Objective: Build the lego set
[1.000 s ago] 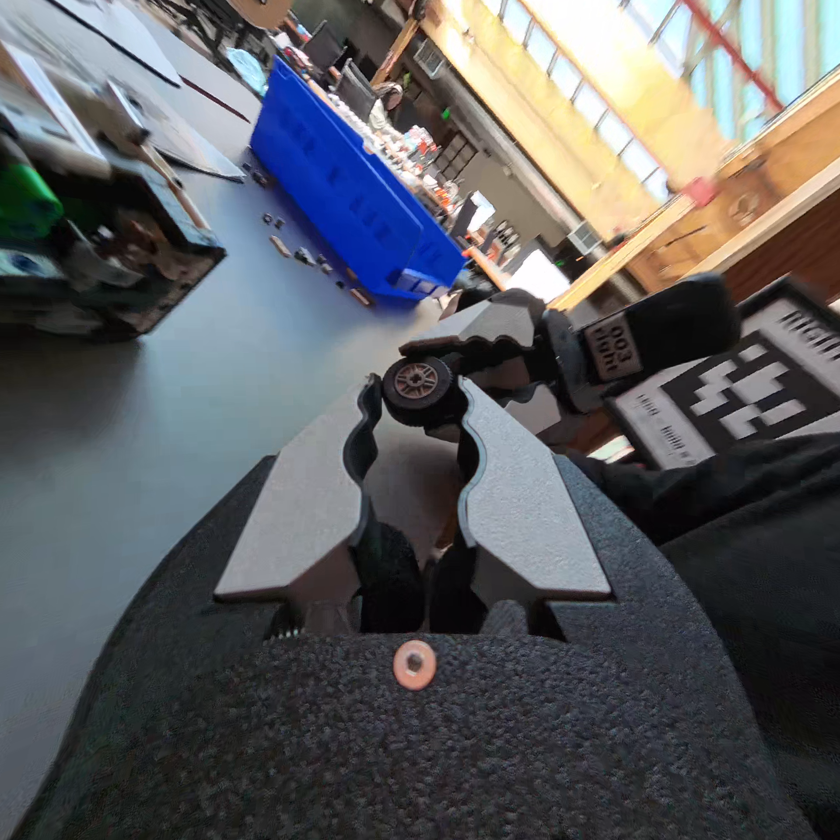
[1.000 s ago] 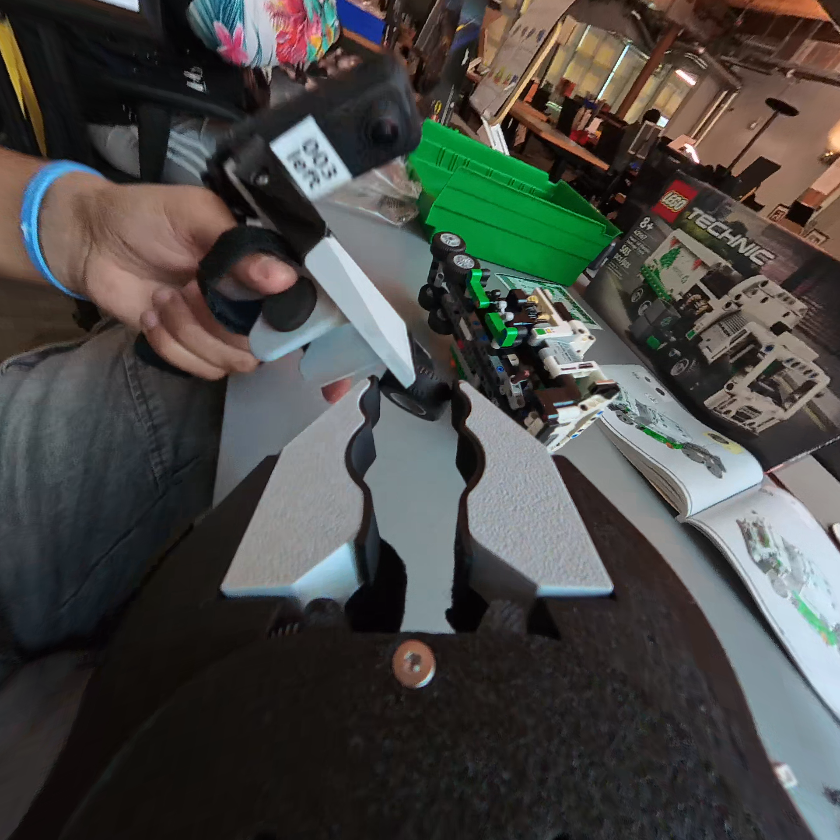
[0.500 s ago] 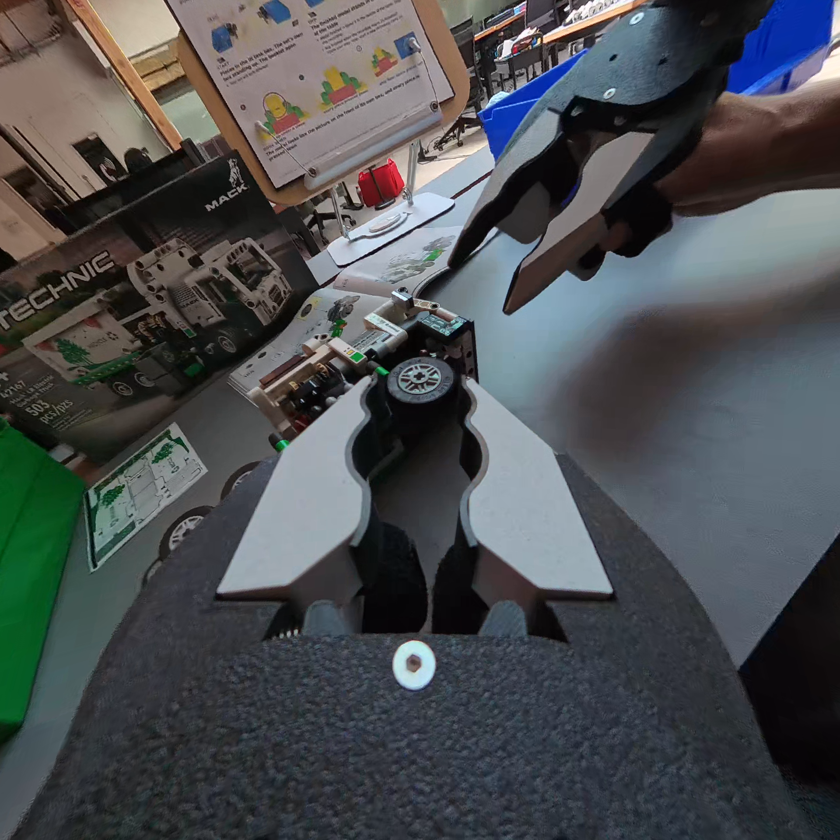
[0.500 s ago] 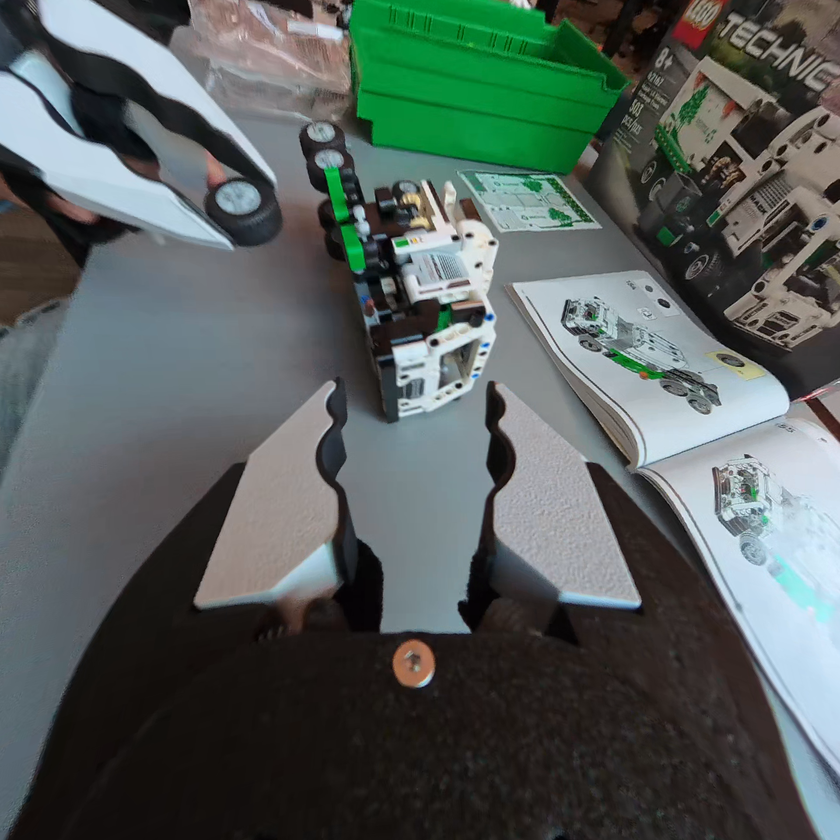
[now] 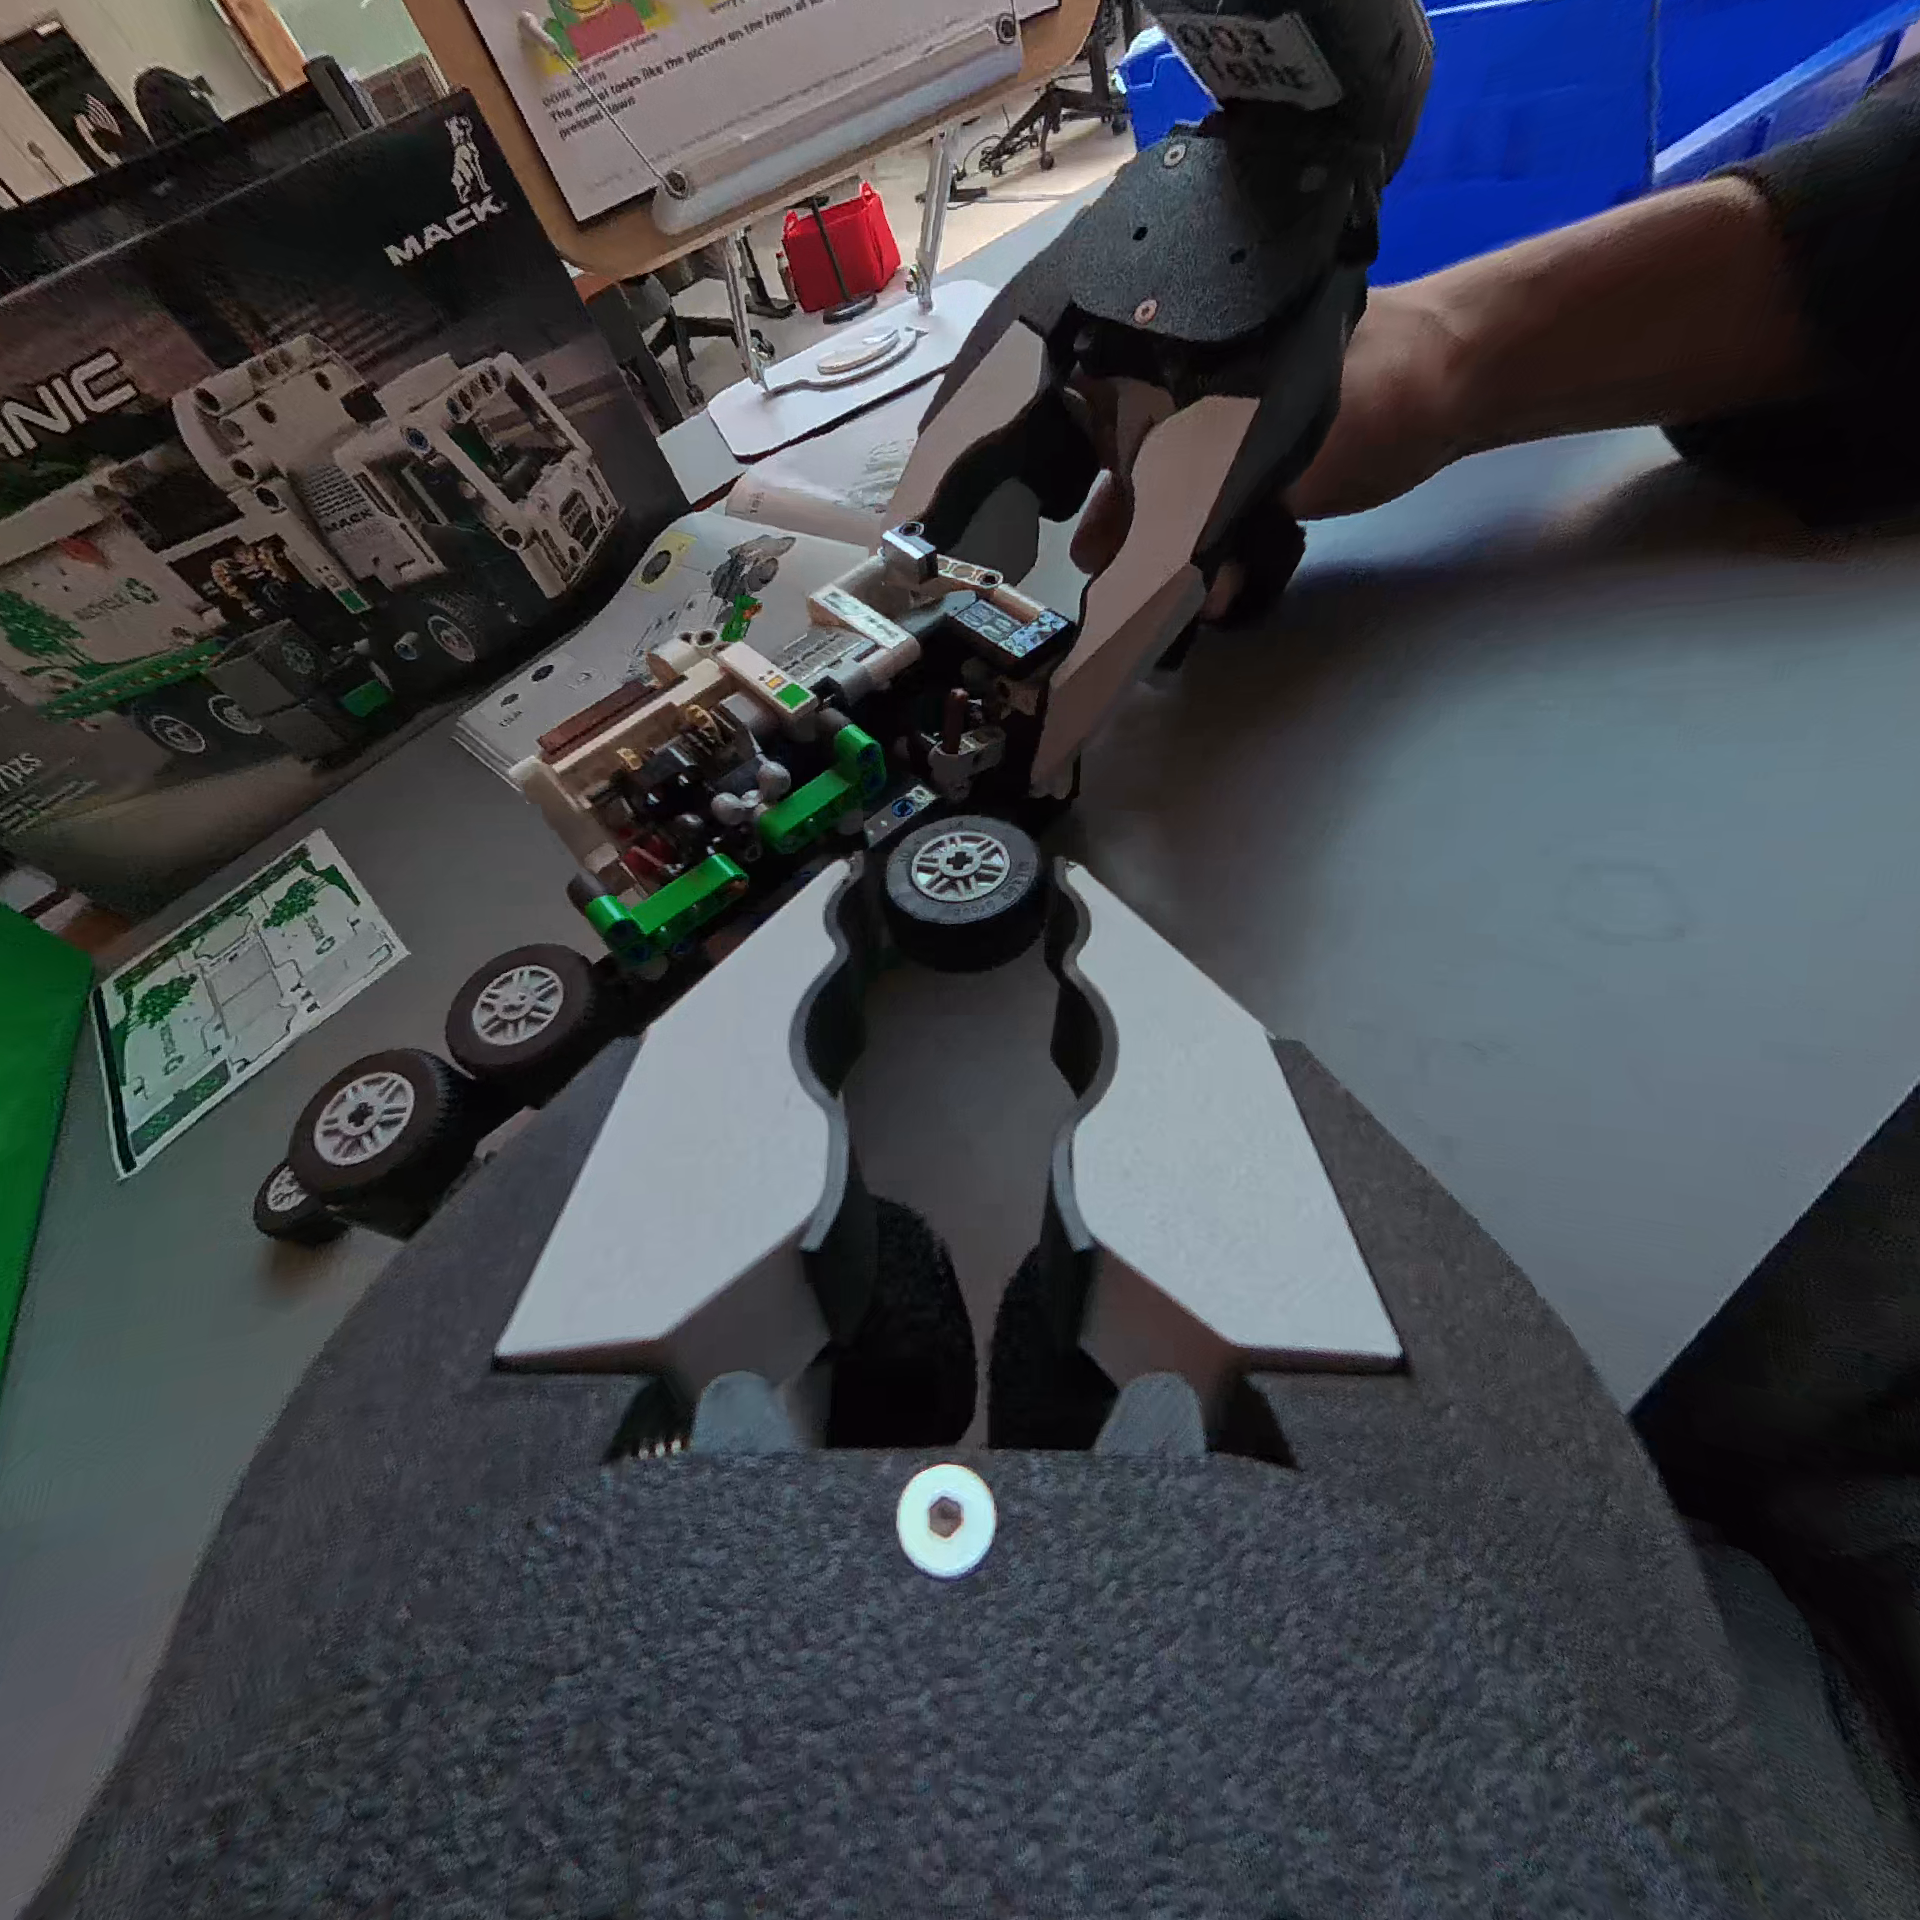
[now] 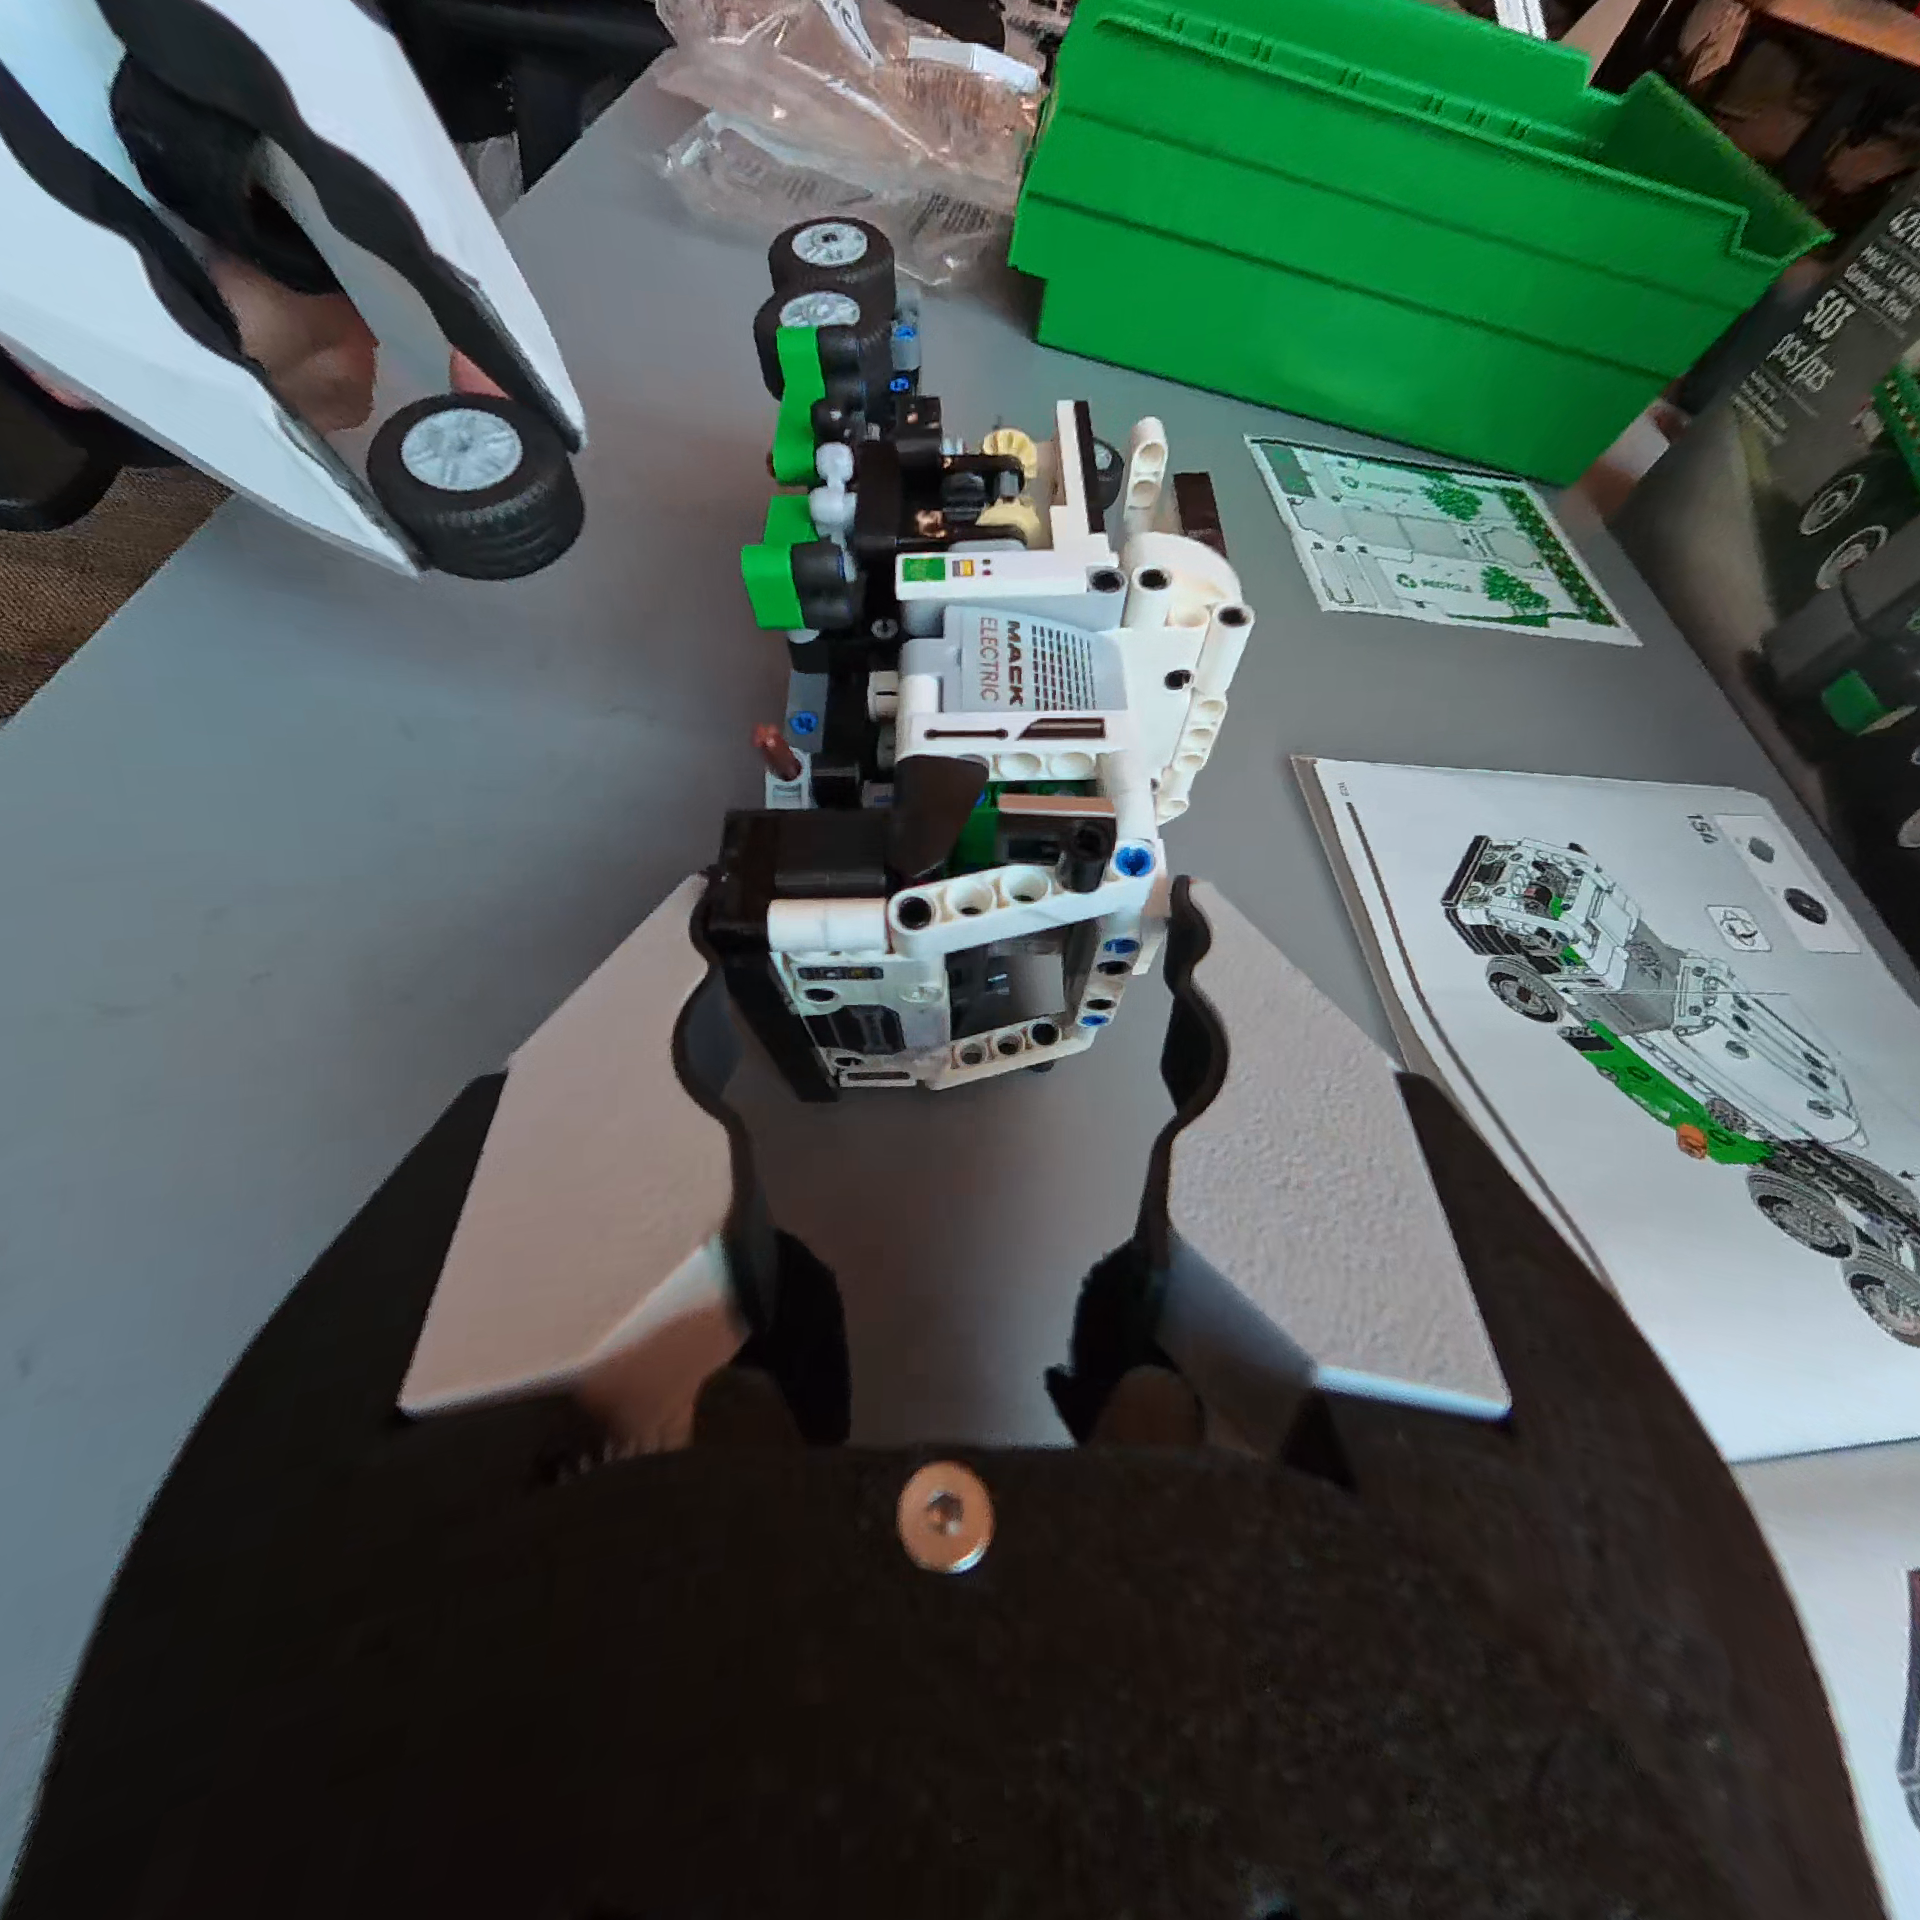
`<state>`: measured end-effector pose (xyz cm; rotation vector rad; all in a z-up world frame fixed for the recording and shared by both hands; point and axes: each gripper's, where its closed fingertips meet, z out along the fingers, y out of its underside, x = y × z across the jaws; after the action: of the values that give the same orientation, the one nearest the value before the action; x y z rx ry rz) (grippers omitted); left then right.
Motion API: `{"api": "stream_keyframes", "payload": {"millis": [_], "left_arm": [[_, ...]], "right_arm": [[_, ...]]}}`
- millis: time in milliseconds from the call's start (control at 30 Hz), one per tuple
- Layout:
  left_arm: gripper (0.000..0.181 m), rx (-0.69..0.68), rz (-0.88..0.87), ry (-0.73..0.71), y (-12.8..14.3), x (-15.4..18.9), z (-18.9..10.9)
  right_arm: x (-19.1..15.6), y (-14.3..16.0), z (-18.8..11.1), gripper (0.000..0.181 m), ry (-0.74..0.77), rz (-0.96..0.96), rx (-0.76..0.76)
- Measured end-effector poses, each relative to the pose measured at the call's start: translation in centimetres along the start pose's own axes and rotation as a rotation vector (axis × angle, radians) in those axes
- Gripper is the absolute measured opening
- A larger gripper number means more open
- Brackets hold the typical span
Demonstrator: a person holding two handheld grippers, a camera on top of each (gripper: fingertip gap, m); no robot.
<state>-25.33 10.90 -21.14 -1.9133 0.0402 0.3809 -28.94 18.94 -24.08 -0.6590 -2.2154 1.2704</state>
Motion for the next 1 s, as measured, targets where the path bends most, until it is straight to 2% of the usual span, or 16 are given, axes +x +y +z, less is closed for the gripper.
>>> {"api": "stream_keyframes", "payload": {"millis": [100, 200, 433, 500, 600, 800, 1000], "left_arm": [[0.03, 0.01, -0.028, 0.007, -0.5, 0.0, -0.3], [0.031, 0.009, -0.023, -0.017, -0.8, -0.4, -0.6], [0.03, -0.018, 0.076, -0.13, -1.1, -2.8, -2.4], [0.03, -0.024, 0.074, -0.139, -1.0, -3.6, -3.0], [0.03, -0.047, 0.019, -0.097, 0.1, -4.4, -3.4], [0.03, -0.039, -0.095, -0.036, 1.4, -6.7, -3.6], [0.03, -0.073, -0.146, -0.027, 2.8, -11.0, -2.6]], "right_arm": [[0.0, -0.3, -0.2, 0.079, 0.001, 0.008, -0.033], [-0.1, -1.9, -1.3, 0.076, -0.048, 0.103, -0.034], [-0.1, -1.6, -2.4, 0.075, -0.089, 0.171, -0.168], [-0.2, -1.3, -2.7, 0.075, -0.1, 0.132, -0.203], [-0.5, -0.2, -3.2, 0.076, -0.108, -0.055, -0.234], [0.0, 0.4, -3.5, 0.075, -0.137, -0.047, -0.152], [1.1, 1.9, -3.7, 0.063, -0.105, 0.026, -0.123]]}}
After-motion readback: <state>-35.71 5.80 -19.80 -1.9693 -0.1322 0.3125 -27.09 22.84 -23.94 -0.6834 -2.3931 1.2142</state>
